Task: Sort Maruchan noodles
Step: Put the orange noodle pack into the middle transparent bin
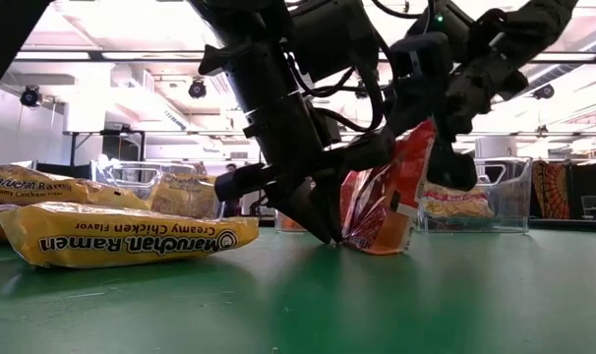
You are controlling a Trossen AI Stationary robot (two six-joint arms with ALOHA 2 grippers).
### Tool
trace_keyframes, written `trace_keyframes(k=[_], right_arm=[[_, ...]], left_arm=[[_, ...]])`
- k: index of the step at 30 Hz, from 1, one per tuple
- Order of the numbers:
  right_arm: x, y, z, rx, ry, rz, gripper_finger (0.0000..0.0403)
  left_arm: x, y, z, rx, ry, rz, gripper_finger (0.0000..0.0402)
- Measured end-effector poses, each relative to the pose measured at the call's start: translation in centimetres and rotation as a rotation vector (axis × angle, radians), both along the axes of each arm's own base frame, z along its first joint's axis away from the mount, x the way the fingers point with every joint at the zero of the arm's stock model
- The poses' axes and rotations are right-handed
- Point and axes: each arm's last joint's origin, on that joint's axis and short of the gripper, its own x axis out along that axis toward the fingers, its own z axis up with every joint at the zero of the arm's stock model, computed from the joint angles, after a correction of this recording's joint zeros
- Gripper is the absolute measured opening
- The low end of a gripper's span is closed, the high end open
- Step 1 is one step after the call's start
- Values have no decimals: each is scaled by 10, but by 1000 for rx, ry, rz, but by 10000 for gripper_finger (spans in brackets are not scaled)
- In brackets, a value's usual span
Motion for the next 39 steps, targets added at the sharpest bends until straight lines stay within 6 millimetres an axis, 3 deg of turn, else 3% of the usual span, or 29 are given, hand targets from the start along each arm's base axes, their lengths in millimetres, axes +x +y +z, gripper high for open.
trace_keyframes(k=[23,39], right_arm=[[-6,-2,-13,128,129,-235,245],[-7,-3,-14,96,140,-267,186]], left_arm=[[6,-1,1,-11,-68,-1,38],[5,-4,5,16,-79,0,38]])
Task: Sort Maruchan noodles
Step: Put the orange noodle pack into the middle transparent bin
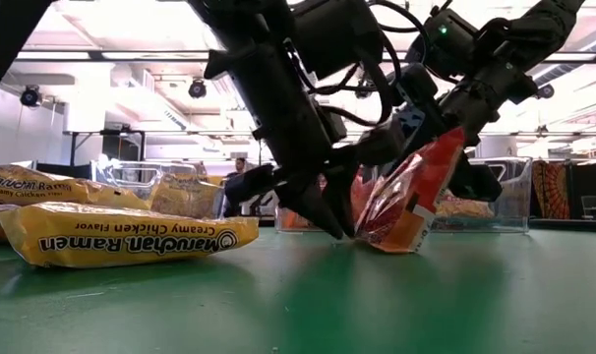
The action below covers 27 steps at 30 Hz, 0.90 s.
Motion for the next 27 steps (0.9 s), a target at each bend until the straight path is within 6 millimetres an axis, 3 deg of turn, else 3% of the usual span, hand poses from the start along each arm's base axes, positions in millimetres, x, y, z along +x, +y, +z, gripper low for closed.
trace_keyframes(k=[6,20,27], right_arm=[[-4,0,-4,-27,50,-5,182],[-7,0,-8,-36,71,8,180],[-7,0,-8,-21,73,9,135]], left_arm=[[-4,2,23,44,-34,19,38],[-16,4,48,71,-52,62,38],[-31,0,59,73,18,70,38]])
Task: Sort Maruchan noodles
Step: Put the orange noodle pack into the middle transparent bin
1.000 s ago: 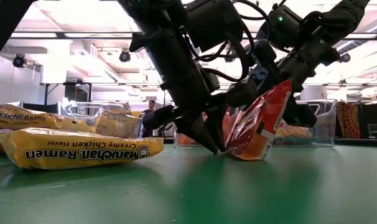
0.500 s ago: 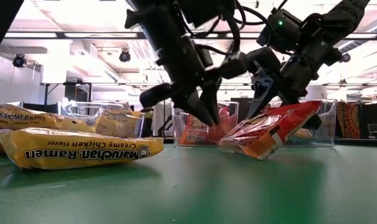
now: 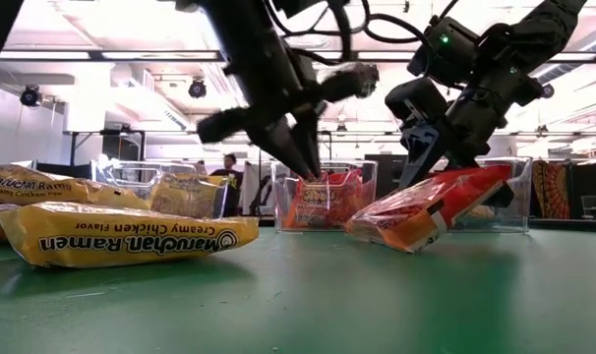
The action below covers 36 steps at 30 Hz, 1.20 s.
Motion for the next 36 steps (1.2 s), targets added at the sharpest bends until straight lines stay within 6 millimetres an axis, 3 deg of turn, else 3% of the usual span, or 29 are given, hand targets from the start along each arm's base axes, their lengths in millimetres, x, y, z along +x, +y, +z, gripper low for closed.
trace_keyframes(k=[11,23,36], right_arm=[[3,0,4,-24,-29,29,113],[4,0,5,-39,-42,42,111],[6,0,9,-102,-109,125,91]], left_arm=[[-43,-2,41,35,85,97,38],[-77,-1,93,112,-35,141,38],[-91,3,110,167,-47,133,38]])
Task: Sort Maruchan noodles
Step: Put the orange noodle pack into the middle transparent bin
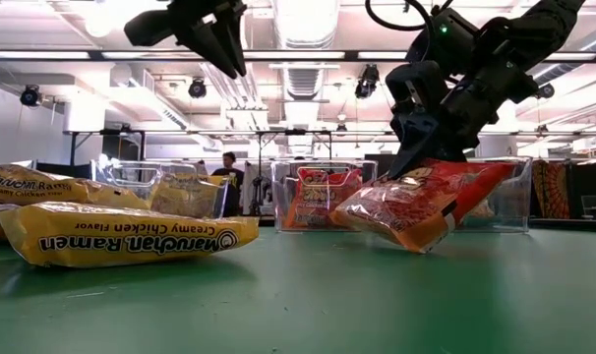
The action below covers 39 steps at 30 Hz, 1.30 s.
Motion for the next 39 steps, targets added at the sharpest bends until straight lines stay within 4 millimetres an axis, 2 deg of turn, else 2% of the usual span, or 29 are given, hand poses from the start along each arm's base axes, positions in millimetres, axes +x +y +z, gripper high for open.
trace_keyframes(k=[7,15,22,30,36,39], right_arm=[[4,-1,5,-5,-63,2,90],[7,-6,10,-13,-129,-17,89],[12,-21,27,-22,-305,-53,89],[7,-57,48,-110,-414,-150,89],[15,-89,89,-294,-515,-140,89],[16,-105,109,-380,-461,-114,89]], left_arm=[[-4,1,3,2,9,0,38],[-16,-2,19,13,-49,-15,38],[-31,-7,32,53,-78,-31,38],[-36,-8,33,87,-56,-33,38],[-37,-8,33,88,-55,-34,38],[-37,-9,33,84,-61,-33,38]])
